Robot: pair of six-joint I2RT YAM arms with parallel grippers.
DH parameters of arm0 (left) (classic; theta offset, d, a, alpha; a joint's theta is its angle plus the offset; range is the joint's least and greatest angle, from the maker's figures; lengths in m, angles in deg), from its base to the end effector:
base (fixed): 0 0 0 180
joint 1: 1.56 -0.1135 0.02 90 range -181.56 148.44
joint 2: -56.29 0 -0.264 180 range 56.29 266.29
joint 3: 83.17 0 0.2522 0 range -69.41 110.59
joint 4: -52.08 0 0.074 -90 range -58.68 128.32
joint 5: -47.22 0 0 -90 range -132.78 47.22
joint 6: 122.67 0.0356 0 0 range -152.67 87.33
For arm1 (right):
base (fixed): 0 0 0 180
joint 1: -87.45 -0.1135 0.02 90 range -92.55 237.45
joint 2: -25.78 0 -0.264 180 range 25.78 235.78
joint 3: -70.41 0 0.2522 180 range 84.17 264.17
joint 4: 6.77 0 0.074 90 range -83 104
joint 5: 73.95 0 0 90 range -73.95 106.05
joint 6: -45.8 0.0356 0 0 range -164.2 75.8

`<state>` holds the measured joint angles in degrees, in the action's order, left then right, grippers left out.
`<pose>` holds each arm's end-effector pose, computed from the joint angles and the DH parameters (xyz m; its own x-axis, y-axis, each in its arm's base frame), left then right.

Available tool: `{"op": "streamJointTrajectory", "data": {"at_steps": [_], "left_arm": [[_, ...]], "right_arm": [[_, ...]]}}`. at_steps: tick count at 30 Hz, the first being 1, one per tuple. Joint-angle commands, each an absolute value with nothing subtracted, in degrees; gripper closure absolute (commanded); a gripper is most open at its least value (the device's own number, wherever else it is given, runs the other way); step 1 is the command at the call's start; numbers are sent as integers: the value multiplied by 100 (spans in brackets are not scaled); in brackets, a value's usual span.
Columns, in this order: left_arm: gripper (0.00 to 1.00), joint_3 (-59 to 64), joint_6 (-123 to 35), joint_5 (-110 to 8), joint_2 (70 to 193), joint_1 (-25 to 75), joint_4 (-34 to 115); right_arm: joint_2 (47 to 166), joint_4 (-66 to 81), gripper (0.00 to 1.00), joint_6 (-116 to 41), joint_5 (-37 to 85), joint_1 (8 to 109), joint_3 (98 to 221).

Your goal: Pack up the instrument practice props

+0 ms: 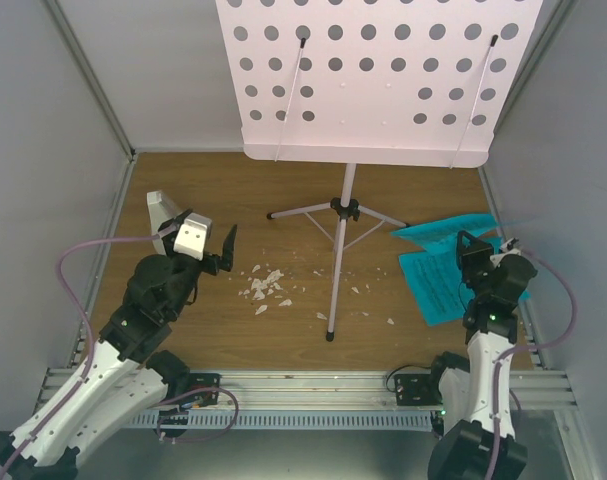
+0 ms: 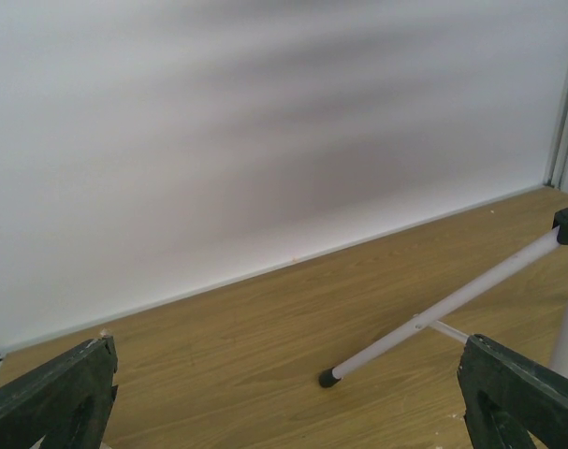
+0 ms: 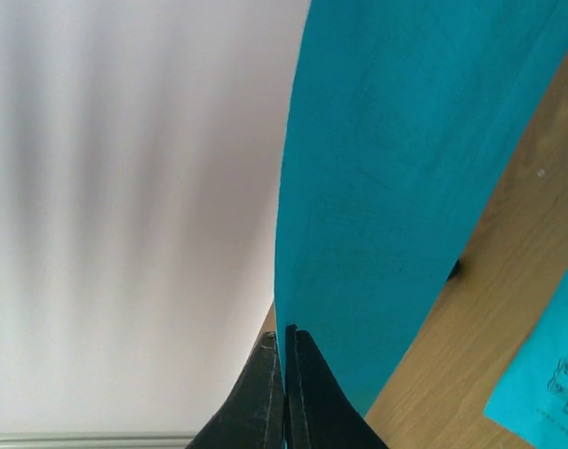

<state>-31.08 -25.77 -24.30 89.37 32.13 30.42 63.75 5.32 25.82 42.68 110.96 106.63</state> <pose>0.1268 -0.0710 0.3348 -0.0066 0.1414 -0.9899 0.2654 0.9547 0.1346 0.1592 -0.0519 0.2429 -0.1149 0.9661 -0.2310 0.1916 0.2497 0.9492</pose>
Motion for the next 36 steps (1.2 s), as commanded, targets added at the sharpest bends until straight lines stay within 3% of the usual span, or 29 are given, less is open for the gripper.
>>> {"op": "streamJointTrajectory", "data": {"at_steps": [1,10,15,17,18,23,26,29,36], "left_arm": [[1,-3170,-2651,-2390,8887,3184,3353],[1,-3172,-2651,-2388,8910,3184,3355],[1,-3178,-2669,-2438,8980,3184,3350],[1,-3175,-2673,-2457,9007,3184,3341],[1,-3174,-2676,-2453,9012,3184,3334],[1,-3170,-2678,-2452,9018,3183,3332],[1,-3175,-2678,-2450,9026,3184,3325],[1,-3174,-2678,-2450,9018,3184,3322],[1,-3183,-2700,-2450,9027,3184,3316]], "right_arm": [[6440,-141,100,2186,4309,11160,10731],[5782,-1,100,2257,3973,11162,9813],[5453,774,100,2356,3486,11162,9390],[5427,1075,88,2325,3386,11162,9368],[5426,1198,73,2293,3364,11164,9381],[5269,1727,25,2175,3170,11166,9591],[5015,2128,8,2169,2812,11168,9783],[4726,2538,1,2179,2457,11162,9996],[4406,2894,0,1678,2001,11162,10779]]}}
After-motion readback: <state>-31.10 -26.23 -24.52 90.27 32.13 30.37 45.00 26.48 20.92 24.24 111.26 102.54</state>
